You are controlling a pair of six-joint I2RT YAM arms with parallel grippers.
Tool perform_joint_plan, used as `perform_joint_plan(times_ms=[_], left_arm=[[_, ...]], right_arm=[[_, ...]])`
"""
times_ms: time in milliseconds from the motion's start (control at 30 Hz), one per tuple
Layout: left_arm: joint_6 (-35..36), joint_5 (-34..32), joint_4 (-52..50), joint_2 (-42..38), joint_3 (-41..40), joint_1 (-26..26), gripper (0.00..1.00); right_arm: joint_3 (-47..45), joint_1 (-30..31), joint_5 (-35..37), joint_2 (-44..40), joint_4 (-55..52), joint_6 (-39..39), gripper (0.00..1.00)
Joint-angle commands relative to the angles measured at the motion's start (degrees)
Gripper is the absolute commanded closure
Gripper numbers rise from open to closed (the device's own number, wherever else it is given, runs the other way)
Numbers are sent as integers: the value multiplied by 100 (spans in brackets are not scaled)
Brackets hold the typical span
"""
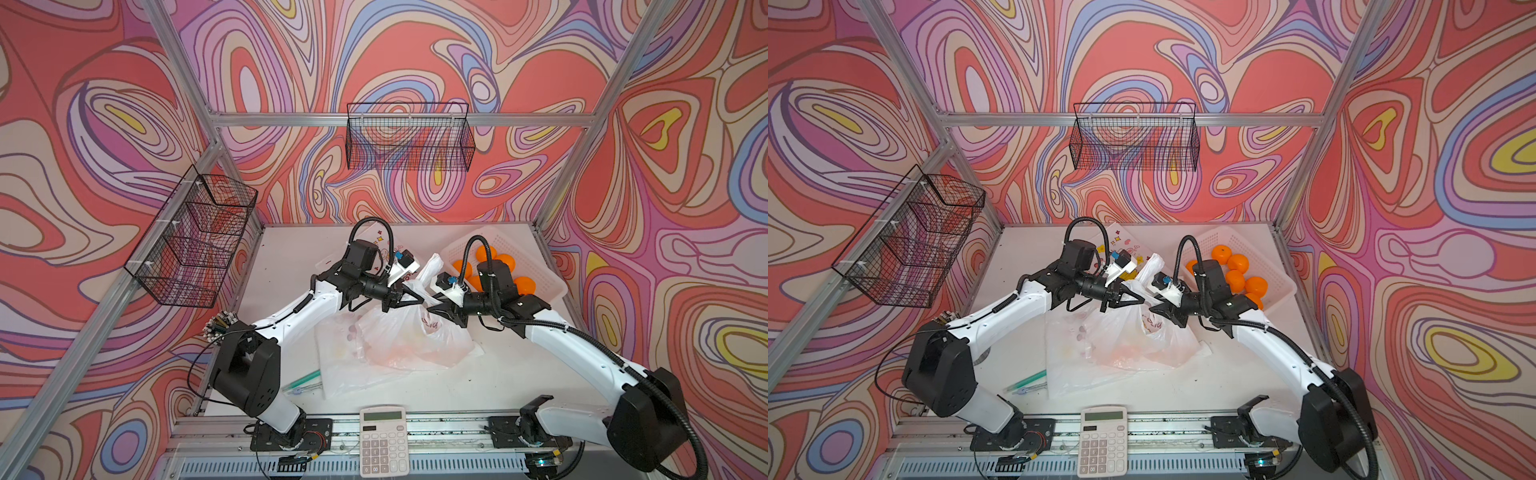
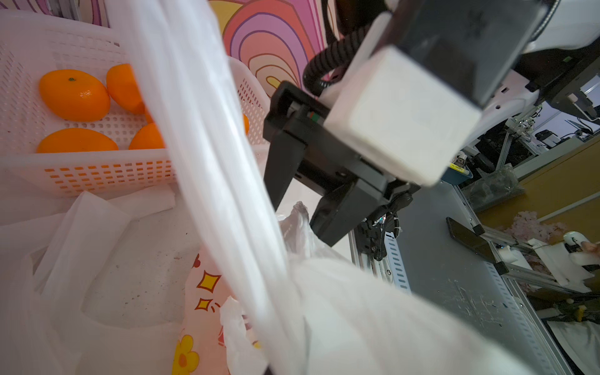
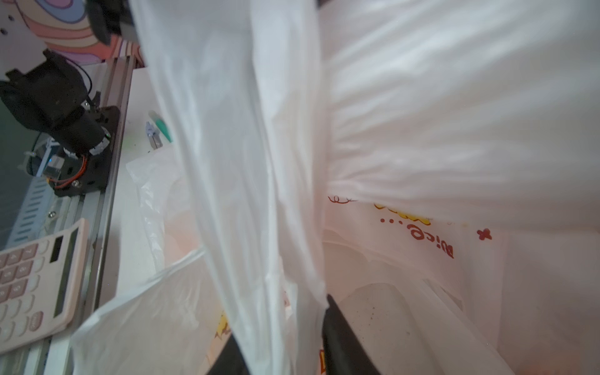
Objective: Place the oranges into plastic bags & tie knots
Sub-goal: Tie the plastic bag to the plastic bag.
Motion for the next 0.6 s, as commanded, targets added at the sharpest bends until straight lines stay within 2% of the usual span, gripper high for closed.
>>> perform_joint_plan(times_ms=[0,67,133,300,567], left_arm=[[205,7,-17,-119,54,-40,100],[220,-4,7,-140,26,-35,100],[245,-21,-5,-155,18,-35,100],[342,-17,3,-212,-51,-35,100],[370,28,70,-313,-142,-35,100]], right_arm=[[12,-125,60,-555,305,410,36],[-52,-355,-178,-765,576,662,24],[-58,-661,-575,-828,874,1013,20],[197,-1180,-1066,-505,1421,1796,19],[436,-1199,-1813,173,2469,2223,19]])
